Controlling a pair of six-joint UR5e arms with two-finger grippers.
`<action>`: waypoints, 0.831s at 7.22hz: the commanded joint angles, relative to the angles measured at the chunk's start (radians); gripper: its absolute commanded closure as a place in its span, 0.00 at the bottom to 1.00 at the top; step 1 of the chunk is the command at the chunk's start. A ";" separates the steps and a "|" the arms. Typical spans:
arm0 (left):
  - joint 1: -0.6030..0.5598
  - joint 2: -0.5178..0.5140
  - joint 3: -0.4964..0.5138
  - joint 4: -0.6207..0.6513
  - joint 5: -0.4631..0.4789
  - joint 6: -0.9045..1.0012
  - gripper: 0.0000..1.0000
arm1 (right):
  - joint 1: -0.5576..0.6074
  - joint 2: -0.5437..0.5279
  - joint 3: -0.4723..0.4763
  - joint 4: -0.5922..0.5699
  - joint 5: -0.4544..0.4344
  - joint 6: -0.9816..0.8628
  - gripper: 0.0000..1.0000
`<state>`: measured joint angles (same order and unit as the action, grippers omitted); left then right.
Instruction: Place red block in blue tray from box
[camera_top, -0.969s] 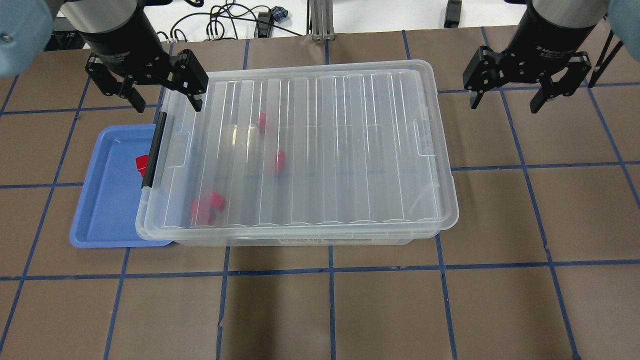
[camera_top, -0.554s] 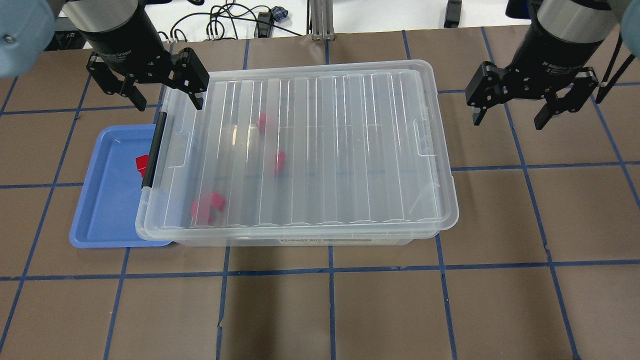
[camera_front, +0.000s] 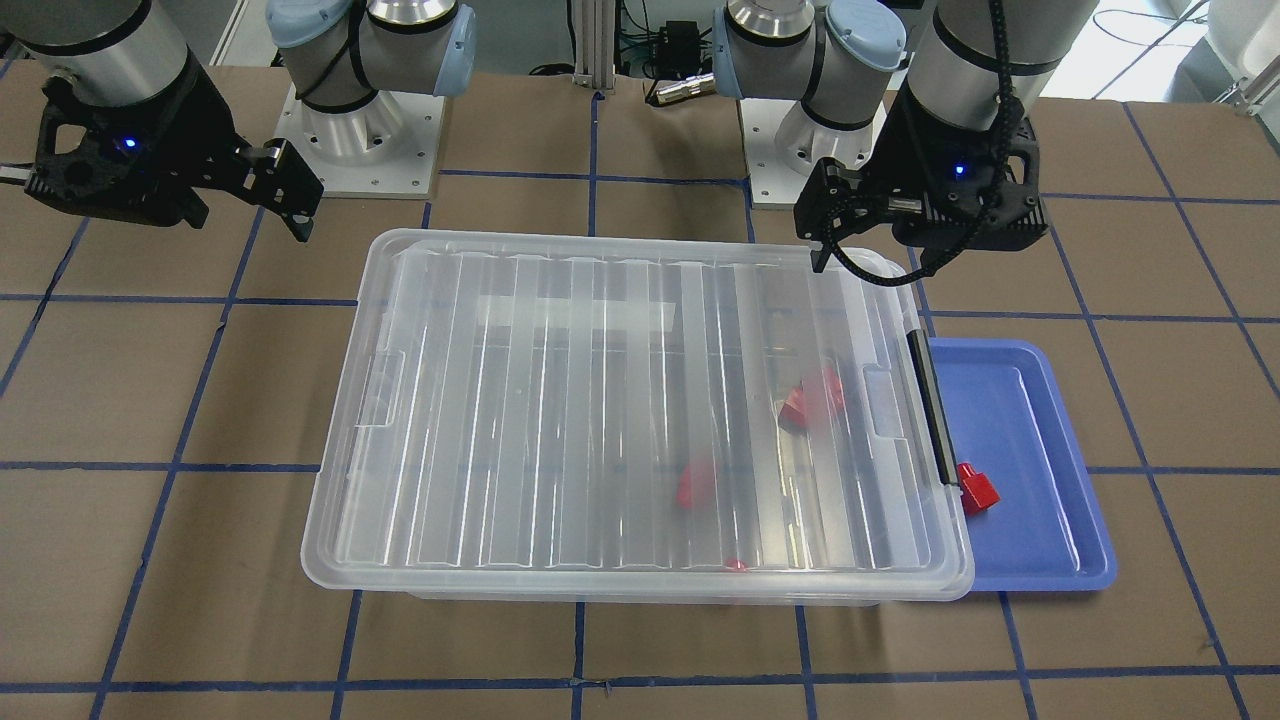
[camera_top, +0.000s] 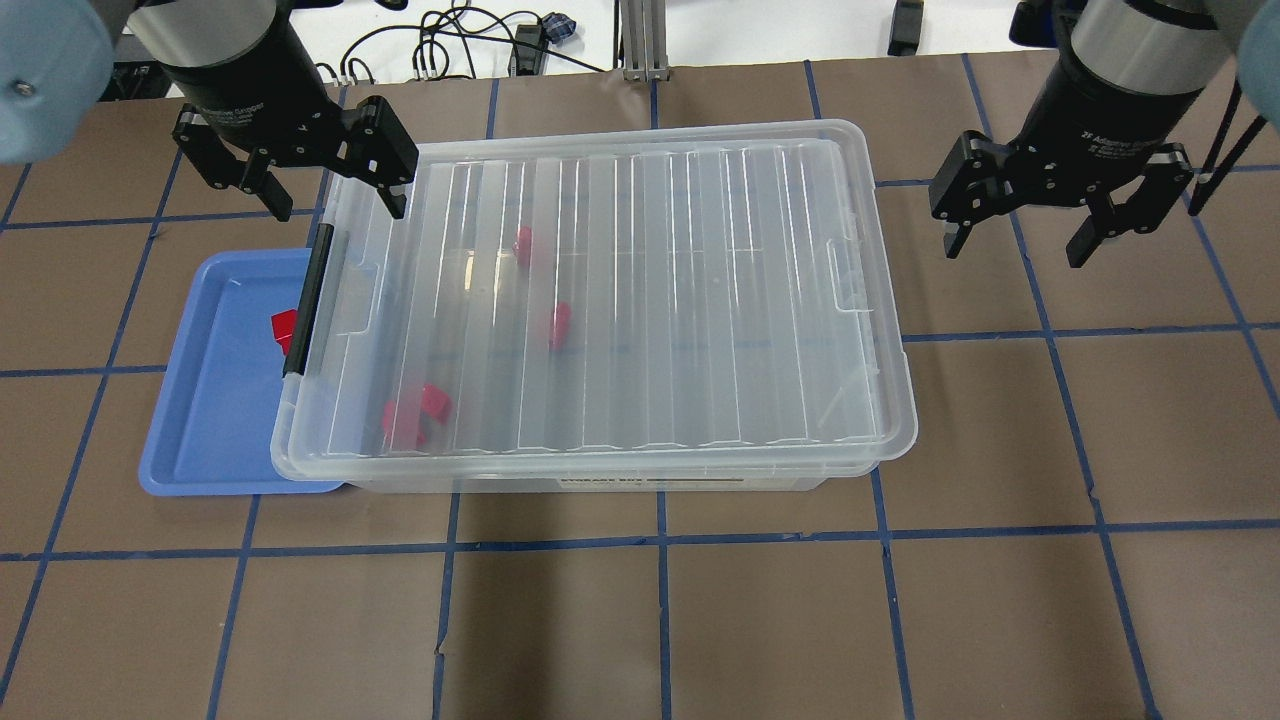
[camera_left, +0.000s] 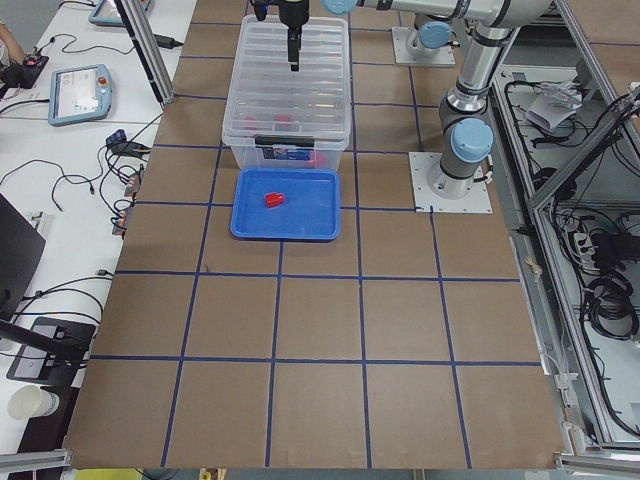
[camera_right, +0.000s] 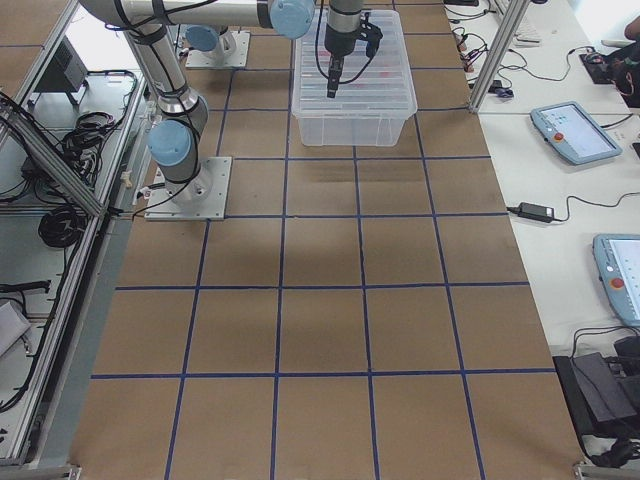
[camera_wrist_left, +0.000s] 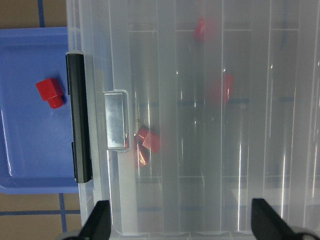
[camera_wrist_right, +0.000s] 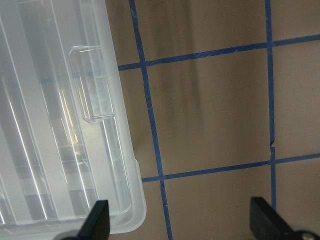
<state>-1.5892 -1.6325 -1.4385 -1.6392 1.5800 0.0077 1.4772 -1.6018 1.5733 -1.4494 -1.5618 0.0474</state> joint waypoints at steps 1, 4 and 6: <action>0.000 -0.003 0.004 0.004 -0.002 -0.002 0.00 | 0.000 -0.003 0.001 -0.002 -0.004 0.002 0.00; 0.001 -0.007 -0.007 0.004 0.000 -0.001 0.00 | 0.000 -0.006 -0.001 -0.011 0.008 0.002 0.00; -0.012 -0.010 -0.007 0.027 -0.002 -0.011 0.00 | 0.000 -0.006 -0.009 -0.011 0.012 0.000 0.00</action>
<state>-1.5927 -1.6434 -1.4441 -1.6221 1.5778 -0.0008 1.4772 -1.6075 1.5673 -1.4607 -1.5521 0.0481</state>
